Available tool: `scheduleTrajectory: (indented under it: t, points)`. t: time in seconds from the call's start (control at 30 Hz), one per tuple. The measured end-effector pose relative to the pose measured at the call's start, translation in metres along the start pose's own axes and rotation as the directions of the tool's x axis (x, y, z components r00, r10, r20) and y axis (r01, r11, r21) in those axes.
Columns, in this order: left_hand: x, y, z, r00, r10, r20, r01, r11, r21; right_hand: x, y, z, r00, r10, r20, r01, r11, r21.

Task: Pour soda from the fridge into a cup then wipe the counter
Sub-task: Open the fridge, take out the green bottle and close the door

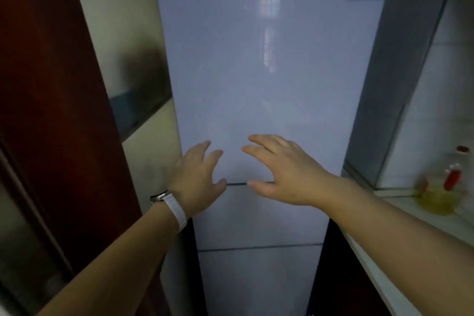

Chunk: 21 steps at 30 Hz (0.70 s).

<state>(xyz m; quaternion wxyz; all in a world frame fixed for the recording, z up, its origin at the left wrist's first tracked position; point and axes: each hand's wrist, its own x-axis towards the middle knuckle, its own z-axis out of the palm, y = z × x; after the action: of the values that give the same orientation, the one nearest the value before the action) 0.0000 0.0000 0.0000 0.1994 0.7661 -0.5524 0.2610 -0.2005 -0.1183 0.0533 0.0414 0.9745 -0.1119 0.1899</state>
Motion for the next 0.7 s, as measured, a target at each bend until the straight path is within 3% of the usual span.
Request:
scheduleTrajectory:
  t: [0.1,0.23,0.33,0.4,0.57,0.7]
  points:
    - [0.03,-0.009,0.012,0.973,-0.232,-0.014,0.227,0.96,-0.164,0.025,0.024,0.008,0.997,-0.066,-0.049,0.066,0.998,-0.017]
    - [0.067,-0.023,0.027,0.899,-0.437,0.001,0.433,0.89,-0.143,0.06,0.046,0.02,0.987,-0.144,-0.071,0.144,0.989,-0.018]
    - [0.087,-0.039,0.041,0.814,-0.573,0.096,0.571,0.76,-0.311,0.08,0.059,0.03,0.976,-0.204,-0.076,0.202,0.979,-0.033]
    - [0.097,-0.054,0.051,0.763,-0.639,0.101,0.603,0.647,-0.466,0.092,0.066,0.037,0.975,-0.215,-0.064,0.213,0.977,-0.029]
    - [0.111,-0.069,0.069,0.771,-0.633,0.076,0.546,0.594,-0.591,0.11,0.077,0.047,0.971,-0.231,-0.06,0.228,0.972,-0.051]
    - [0.124,-0.073,0.073,0.725,-0.683,0.089,0.54,0.482,-0.69,0.123,0.084,0.049,0.971,-0.233,-0.062,0.229,0.971,-0.063]
